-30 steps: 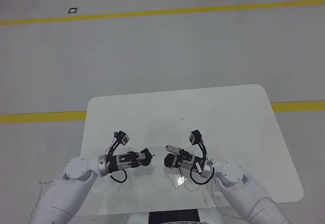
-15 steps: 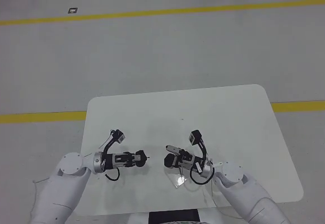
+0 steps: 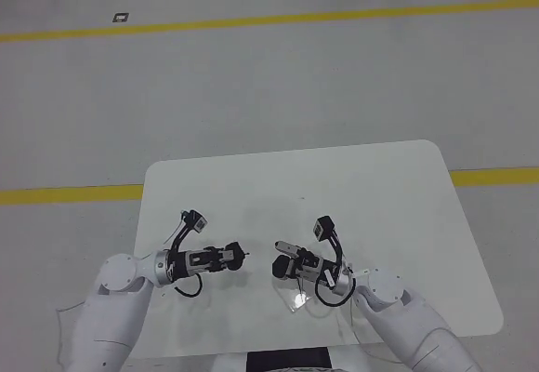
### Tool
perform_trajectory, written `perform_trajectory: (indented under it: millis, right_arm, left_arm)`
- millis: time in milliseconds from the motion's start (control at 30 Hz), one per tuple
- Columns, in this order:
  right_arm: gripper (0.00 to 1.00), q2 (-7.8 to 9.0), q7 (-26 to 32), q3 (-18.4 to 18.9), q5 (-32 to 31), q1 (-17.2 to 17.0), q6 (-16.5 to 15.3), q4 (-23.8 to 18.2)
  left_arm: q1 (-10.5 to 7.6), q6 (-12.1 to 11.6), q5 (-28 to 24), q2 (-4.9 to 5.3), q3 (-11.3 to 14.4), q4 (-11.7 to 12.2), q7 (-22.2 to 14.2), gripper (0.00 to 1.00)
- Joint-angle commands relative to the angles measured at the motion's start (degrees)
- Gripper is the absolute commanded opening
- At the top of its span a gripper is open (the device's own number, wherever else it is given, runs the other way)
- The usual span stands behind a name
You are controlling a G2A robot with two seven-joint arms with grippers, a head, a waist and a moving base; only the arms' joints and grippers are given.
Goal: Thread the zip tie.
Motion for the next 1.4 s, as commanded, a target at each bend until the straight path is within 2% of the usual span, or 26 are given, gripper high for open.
perform_trajectory:
  millis: [0, 333, 467, 533, 633, 833, 933, 1033, 1167, 1367]
  right_arm:
    - [1.00, 0.00, 0.00, 0.00, 0.00, 0.00, 0.00, 0.00]
    - [1.00, 0.00, 0.00, 0.00, 0.00, 0.00, 0.00, 0.00]
    - [1.00, 0.66, -2.59, 1.38, -6.99, -0.68, 0.53, -3.04]
    - [1.00, 1.19, -3.44, 2.43, -11.03, -1.86, 2.08, -5.75]
    - [1.00, 2.22, -3.60, 4.54, -17.90, -4.06, 6.32, -11.06]
    - [1.00, 4.10, 0.42, 7.35, -30.79, -7.91, 16.40, -21.70]
    - [1.00, 4.75, 2.51, 7.12, -37.93, -8.87, 20.67, -26.02]
    - [1.00, 5.15, 4.03, 5.33, -46.02, -9.07, 25.49, -29.37]
    - [1.00, 5.19, 8.36, 0.87, -51.92, -7.75, 27.78, -30.08]
    - [1.00, 5.19, 8.36, 0.87, -51.92, -7.75, 27.78, -30.08]
  left_arm:
    - [-0.01, 0.00, -0.03, 0.03, 0.02, 0.01, 0.00, 0.00]
    - [-0.01, 0.00, -0.03, 0.03, 0.02, 0.01, 0.00, 0.00]
    - [-0.01, 0.00, -0.03, 0.03, 0.02, 0.01, 0.00, 0.00]
    - [-0.01, 0.00, -0.03, 0.03, 0.02, 0.01, 0.00, 0.00]
    - [-0.01, 0.00, -0.03, 0.03, 0.02, 0.01, 0.00, 0.00]
    - [-0.01, 0.00, -0.03, 0.03, 0.02, 0.01, 0.00, 0.00]
    - [-0.01, 0.00, -0.03, 0.03, 0.02, 0.01, 0.00, 0.00]
    - [-0.01, 0.00, -0.03, 0.03, 0.02, 0.01, 0.00, 0.00]
    - [-0.01, 0.00, -0.03, 0.03, 0.02, 0.01, 0.00, 0.00]
    - [-0.01, 0.00, -0.03, 0.03, 0.02, 0.01, 0.00, 0.00]
